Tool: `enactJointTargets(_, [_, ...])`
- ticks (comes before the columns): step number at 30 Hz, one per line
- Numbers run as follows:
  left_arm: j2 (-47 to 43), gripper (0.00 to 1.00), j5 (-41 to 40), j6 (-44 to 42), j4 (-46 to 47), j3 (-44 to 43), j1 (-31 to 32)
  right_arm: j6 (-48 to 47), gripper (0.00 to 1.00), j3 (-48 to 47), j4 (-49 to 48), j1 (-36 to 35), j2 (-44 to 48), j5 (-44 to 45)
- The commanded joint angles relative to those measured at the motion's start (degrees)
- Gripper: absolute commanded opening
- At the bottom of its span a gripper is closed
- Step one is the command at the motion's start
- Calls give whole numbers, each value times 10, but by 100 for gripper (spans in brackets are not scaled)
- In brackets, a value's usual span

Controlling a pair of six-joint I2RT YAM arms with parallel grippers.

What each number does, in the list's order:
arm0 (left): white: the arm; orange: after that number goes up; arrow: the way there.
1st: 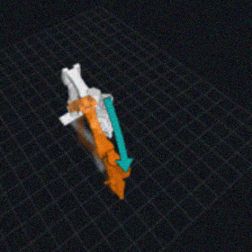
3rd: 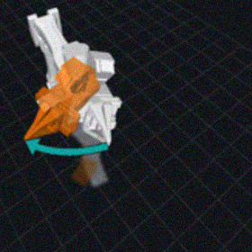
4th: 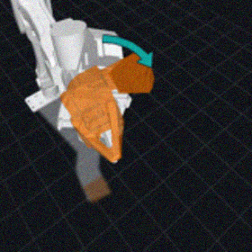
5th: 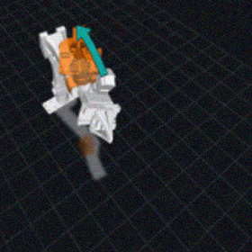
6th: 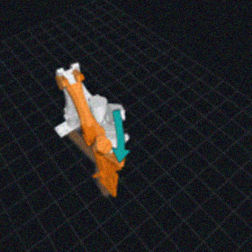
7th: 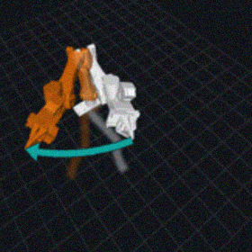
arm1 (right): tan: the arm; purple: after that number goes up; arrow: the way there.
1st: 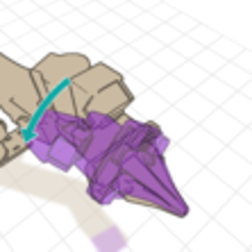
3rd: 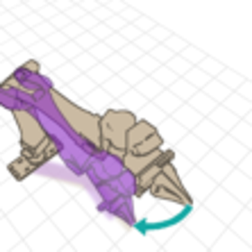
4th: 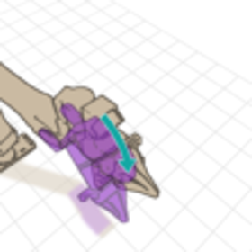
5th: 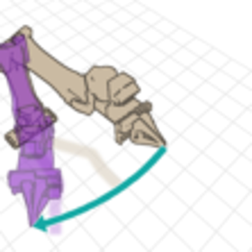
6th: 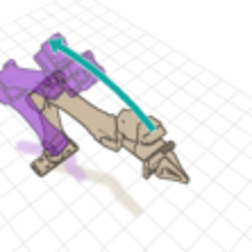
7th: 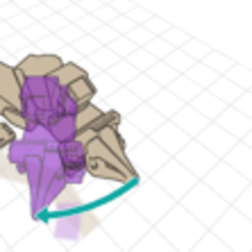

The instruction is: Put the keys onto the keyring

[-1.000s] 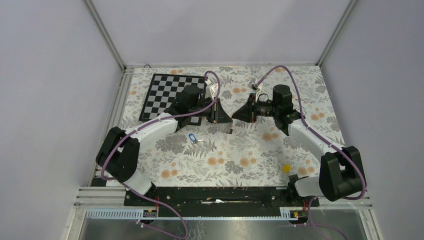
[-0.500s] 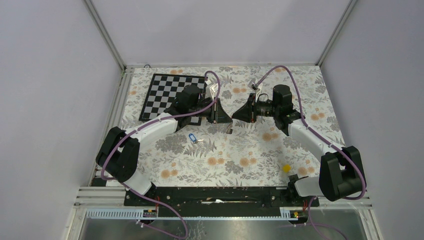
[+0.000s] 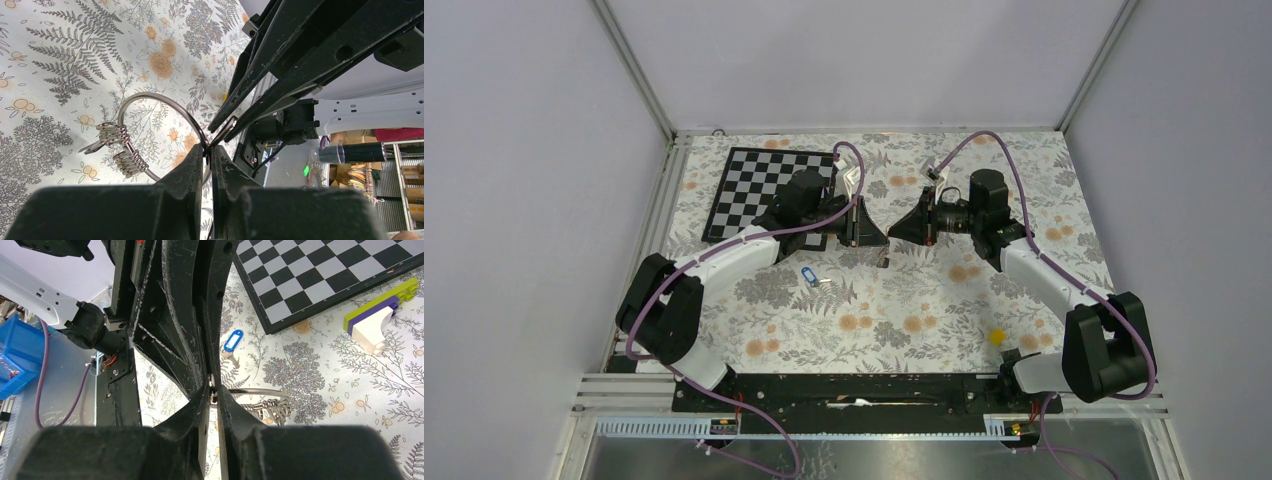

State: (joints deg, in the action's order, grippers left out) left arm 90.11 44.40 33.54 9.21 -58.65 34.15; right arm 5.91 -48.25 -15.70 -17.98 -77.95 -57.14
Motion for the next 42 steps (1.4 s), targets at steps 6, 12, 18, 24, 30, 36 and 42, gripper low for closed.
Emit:
enactJointTargets(6, [-11,0,16,5,43,1,-3,11,11,-13,-29,3,4,-34])
enactJointTargets(12, [-8,0,19,6,43,0,-3,22,0,-8,-50,3,3,-53])
enactJointTargets(18, [-10,0,19,6,44,0,-3,14,0,-5,-46,3,2,-51])
enactJointTargets(24, [-15,2,14,-3,43,2,-3,11,0,-3,-48,7,5,-53])
enactJointTargets(30, [-23,31,11,-29,27,-1,-7,1,0,6,-45,18,15,-54])
enactJointTargets(36, [-40,57,1,-49,12,0,-36,-17,0,8,-28,28,29,-55])
enactJointTargets(42, [-62,77,-20,-101,-24,-9,-75,-45,0,3,6,34,41,-55])
